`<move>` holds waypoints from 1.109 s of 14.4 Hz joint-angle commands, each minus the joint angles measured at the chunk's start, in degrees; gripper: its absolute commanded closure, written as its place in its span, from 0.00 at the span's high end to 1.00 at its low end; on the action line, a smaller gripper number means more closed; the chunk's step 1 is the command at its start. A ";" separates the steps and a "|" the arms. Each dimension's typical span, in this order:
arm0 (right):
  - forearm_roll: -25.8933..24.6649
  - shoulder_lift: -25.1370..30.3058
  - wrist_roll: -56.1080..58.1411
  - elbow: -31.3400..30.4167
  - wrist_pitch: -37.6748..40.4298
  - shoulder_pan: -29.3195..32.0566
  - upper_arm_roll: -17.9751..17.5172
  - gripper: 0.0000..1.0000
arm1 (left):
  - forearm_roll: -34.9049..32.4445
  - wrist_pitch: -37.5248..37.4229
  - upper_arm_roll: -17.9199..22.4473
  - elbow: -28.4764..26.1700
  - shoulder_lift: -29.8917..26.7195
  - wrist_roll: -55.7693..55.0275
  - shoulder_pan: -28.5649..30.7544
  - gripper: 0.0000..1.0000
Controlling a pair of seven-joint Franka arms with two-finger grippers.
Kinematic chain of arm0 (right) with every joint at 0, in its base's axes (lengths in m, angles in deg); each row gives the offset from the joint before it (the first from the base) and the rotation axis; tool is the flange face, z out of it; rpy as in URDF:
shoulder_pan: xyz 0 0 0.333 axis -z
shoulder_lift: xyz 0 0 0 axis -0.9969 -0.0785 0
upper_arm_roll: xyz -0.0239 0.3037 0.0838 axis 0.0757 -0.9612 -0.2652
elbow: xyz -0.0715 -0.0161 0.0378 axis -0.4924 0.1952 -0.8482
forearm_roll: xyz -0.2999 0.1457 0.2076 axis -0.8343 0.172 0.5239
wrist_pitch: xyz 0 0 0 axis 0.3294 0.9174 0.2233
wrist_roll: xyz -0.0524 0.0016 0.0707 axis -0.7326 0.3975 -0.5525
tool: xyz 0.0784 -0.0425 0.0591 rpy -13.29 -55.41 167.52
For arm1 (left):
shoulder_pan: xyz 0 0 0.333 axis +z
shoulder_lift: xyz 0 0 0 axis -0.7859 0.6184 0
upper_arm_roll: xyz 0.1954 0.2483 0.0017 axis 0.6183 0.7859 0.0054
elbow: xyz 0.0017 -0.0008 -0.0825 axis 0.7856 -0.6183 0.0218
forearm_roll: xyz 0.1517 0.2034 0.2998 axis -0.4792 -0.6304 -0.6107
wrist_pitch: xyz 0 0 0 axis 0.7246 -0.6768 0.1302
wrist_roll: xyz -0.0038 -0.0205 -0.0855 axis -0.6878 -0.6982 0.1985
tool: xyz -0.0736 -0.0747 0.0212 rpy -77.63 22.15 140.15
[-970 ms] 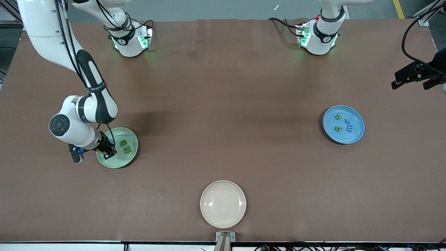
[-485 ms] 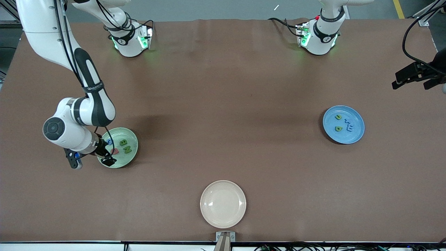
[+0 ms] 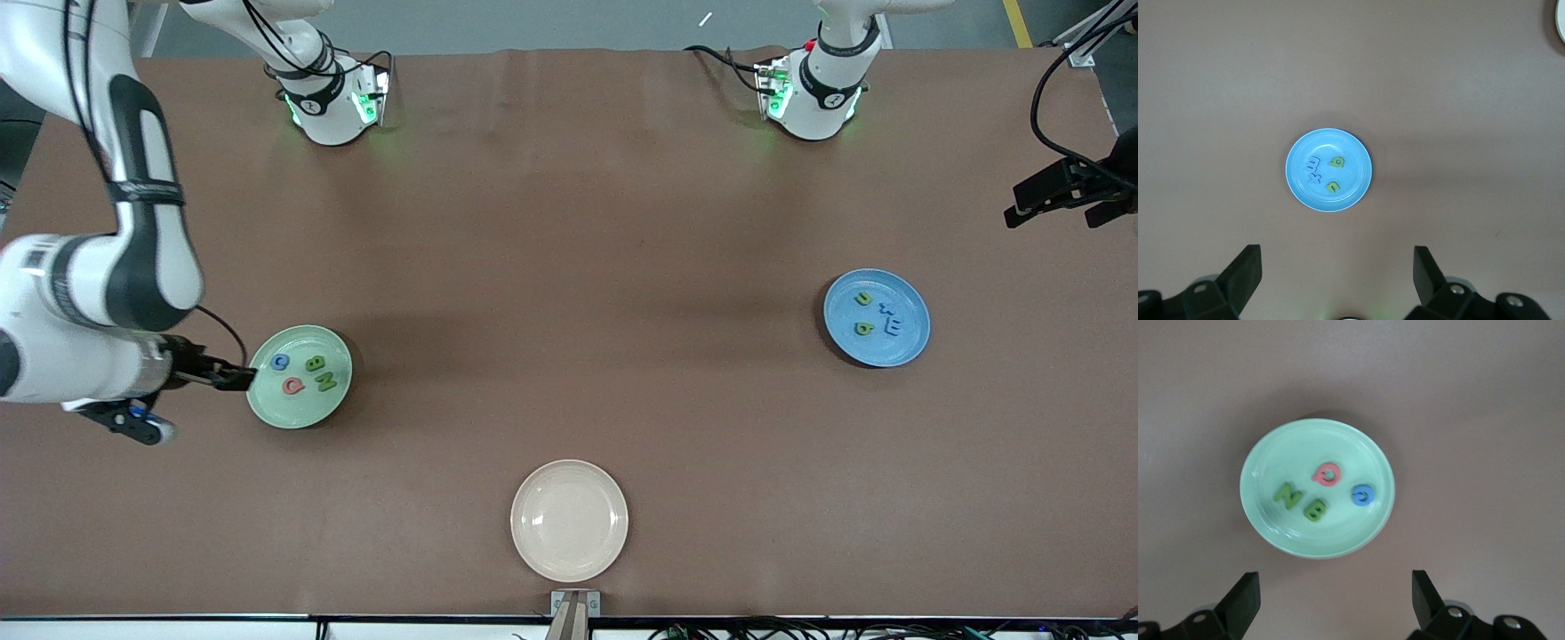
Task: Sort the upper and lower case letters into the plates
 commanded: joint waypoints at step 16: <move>-4.87 1.41 8.23 17.89 13.00 1.33 -1.37 1.00 | 0.45 -0.01 -1.09 -0.68 -0.74 0.39 1.11 1.00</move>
